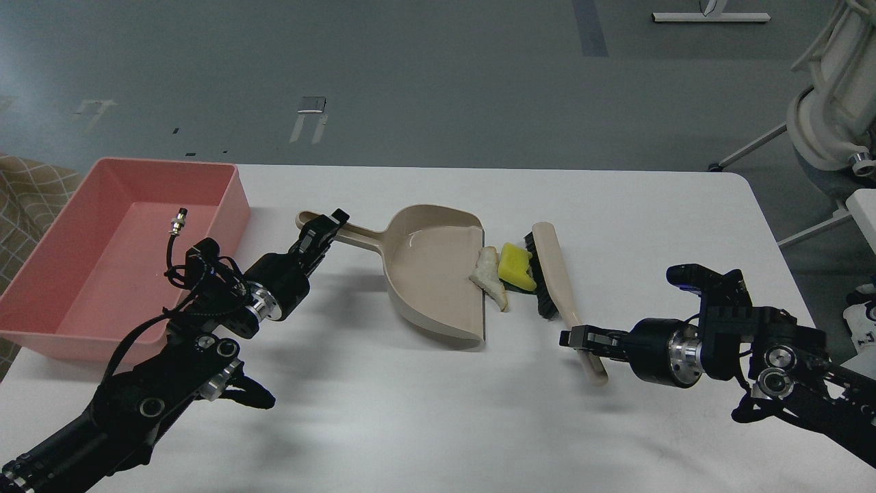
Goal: Sweep and dump garbage into bin
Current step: 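Sweep the sponge and scrap into the dustpan with the brush, then pull the brush back away from the dustpan with the right gripper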
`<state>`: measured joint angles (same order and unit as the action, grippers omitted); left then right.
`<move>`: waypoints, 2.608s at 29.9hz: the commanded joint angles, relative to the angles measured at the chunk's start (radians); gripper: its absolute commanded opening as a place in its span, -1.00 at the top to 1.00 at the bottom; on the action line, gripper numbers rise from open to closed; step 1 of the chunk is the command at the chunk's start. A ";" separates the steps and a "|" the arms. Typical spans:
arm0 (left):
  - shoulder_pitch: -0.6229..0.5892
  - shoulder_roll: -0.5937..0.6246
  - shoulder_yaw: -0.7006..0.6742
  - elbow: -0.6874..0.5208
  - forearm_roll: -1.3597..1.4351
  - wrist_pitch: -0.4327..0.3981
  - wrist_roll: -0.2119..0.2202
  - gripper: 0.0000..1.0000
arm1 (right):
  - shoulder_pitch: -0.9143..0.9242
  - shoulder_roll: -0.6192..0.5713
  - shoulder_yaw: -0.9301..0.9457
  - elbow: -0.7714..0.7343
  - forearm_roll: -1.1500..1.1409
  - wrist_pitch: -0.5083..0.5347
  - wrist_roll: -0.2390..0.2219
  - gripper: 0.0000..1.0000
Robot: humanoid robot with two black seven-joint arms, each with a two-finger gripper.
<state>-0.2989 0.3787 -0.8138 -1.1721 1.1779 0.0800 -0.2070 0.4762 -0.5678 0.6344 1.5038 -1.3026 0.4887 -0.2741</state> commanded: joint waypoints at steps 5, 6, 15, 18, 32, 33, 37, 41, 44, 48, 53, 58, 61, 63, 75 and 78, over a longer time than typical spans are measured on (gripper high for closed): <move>-0.006 -0.017 0.002 0.000 0.000 0.000 0.001 0.76 | 0.022 0.084 -0.018 -0.019 -0.001 0.000 -0.008 1.00; -0.006 -0.017 0.002 0.000 0.000 0.000 0.001 0.76 | 0.022 0.085 -0.018 -0.019 -0.001 0.000 -0.008 1.00; -0.005 -0.012 -0.004 -0.001 -0.001 0.000 0.000 0.76 | 0.094 0.204 -0.090 -0.099 -0.001 0.000 -0.008 1.00; -0.008 -0.012 -0.004 -0.001 -0.003 -0.002 0.000 0.76 | 0.104 0.244 -0.087 -0.100 0.000 0.000 -0.008 1.00; -0.002 -0.011 -0.005 -0.003 -0.041 0.000 -0.006 0.76 | 0.114 0.031 -0.015 0.019 0.017 0.000 -0.004 1.00; -0.002 -0.011 -0.005 -0.003 -0.052 0.000 -0.006 0.76 | 0.113 -0.013 -0.015 0.038 0.019 0.000 -0.004 1.00; -0.002 -0.007 -0.008 -0.003 -0.069 0.001 -0.006 0.76 | 0.113 -0.136 -0.013 0.073 0.019 0.000 -0.004 1.00; -0.002 0.002 -0.013 -0.004 -0.113 0.001 -0.008 0.76 | 0.113 -0.225 -0.010 0.070 0.017 0.000 -0.004 1.00; -0.002 0.003 -0.018 -0.012 -0.145 0.001 -0.008 0.77 | 0.111 -0.270 0.004 0.072 0.022 0.000 0.003 1.00; -0.002 0.003 -0.019 -0.014 -0.147 0.001 -0.009 0.76 | 0.110 -0.276 0.008 0.073 0.023 0.000 0.004 1.00; 0.000 0.008 -0.047 -0.015 -0.155 -0.008 -0.012 0.76 | 0.090 -0.288 0.016 0.061 0.025 0.000 0.006 1.00; 0.001 0.009 -0.056 -0.015 -0.176 -0.009 -0.023 0.76 | 0.050 -0.290 0.016 0.064 0.023 0.000 0.006 1.00; 0.001 0.003 -0.056 -0.017 -0.178 -0.009 -0.052 0.76 | 0.048 -0.290 0.016 0.061 0.023 0.000 0.006 1.00; 0.001 -0.003 -0.056 -0.020 -0.178 -0.009 -0.060 0.76 | 0.048 -0.290 0.016 0.056 0.023 0.000 0.006 1.00; 0.003 -0.007 -0.056 -0.049 -0.178 -0.009 -0.077 0.76 | 0.048 -0.236 0.027 0.059 0.023 0.000 0.004 1.00; 0.006 -0.007 -0.056 -0.064 -0.178 -0.009 -0.101 0.77 | 0.048 -0.236 0.027 0.058 0.023 0.000 0.004 1.00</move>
<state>-0.2960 0.3713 -0.8685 -1.2245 1.0002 0.0704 -0.2909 0.5245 -0.8040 0.6614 1.5622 -1.2794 0.4887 -0.2700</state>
